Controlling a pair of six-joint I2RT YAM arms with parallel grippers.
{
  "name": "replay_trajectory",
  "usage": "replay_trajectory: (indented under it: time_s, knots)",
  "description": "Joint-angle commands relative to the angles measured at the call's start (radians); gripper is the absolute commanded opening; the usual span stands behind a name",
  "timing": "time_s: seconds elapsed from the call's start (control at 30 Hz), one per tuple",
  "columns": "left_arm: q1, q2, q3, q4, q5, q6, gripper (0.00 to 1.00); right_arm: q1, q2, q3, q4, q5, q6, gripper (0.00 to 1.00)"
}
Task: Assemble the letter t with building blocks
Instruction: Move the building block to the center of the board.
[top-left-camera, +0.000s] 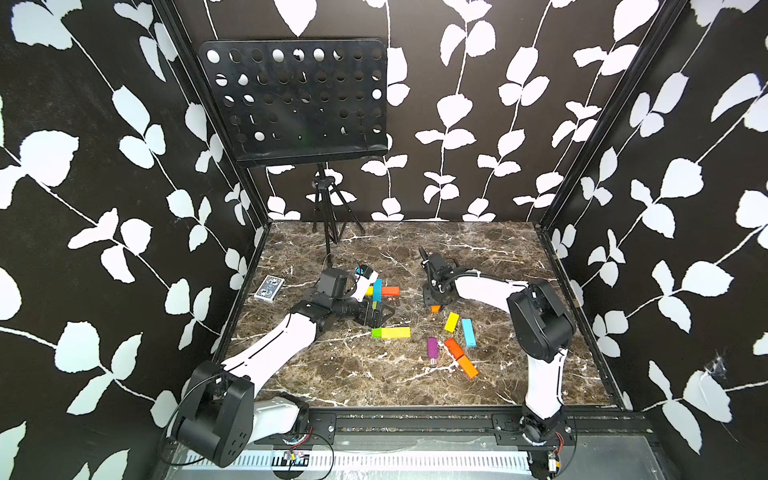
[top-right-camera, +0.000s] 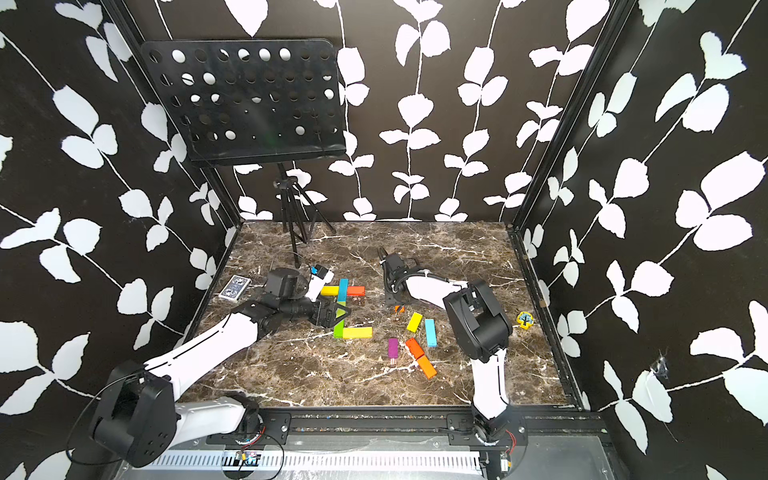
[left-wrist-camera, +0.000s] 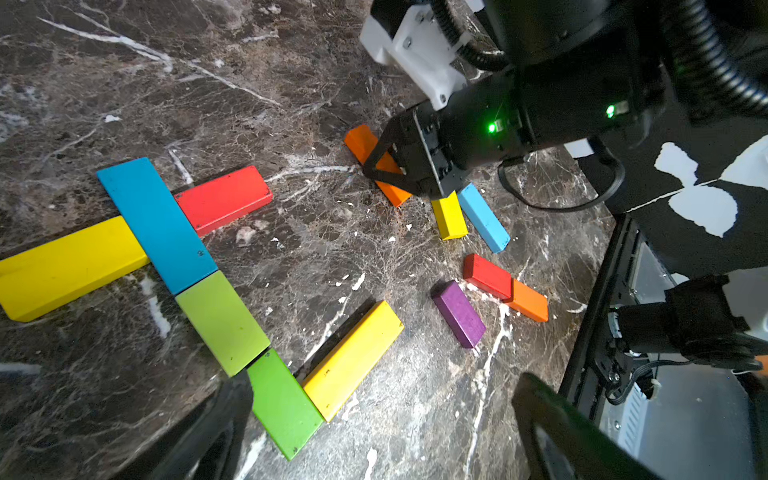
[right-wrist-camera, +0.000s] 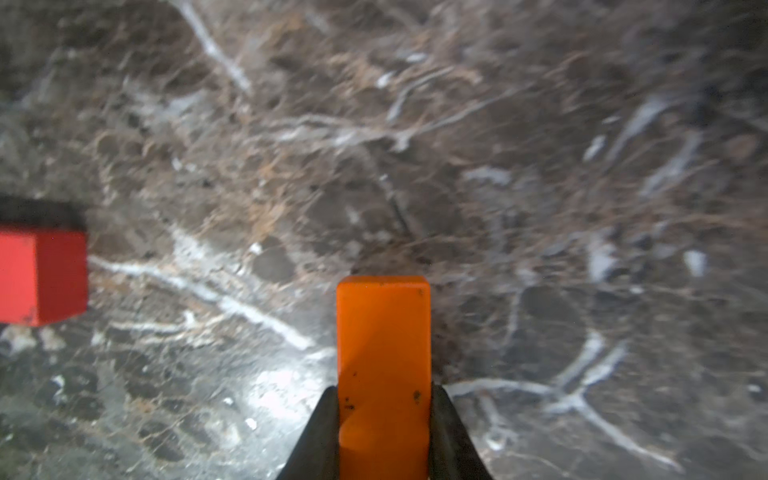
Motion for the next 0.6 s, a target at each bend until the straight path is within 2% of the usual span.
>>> replay_trajectory:
  time_s: [0.0,0.57]
  knots:
    - [0.005,0.007,0.002,0.035,0.023,-0.005,0.99,-0.016,0.013,0.037,-0.049,0.04,0.016,0.23]
    - [0.004,0.033,0.004,0.071,0.058,-0.024,0.98,-0.06,0.066,0.099,-0.062,0.052,-0.014,0.22]
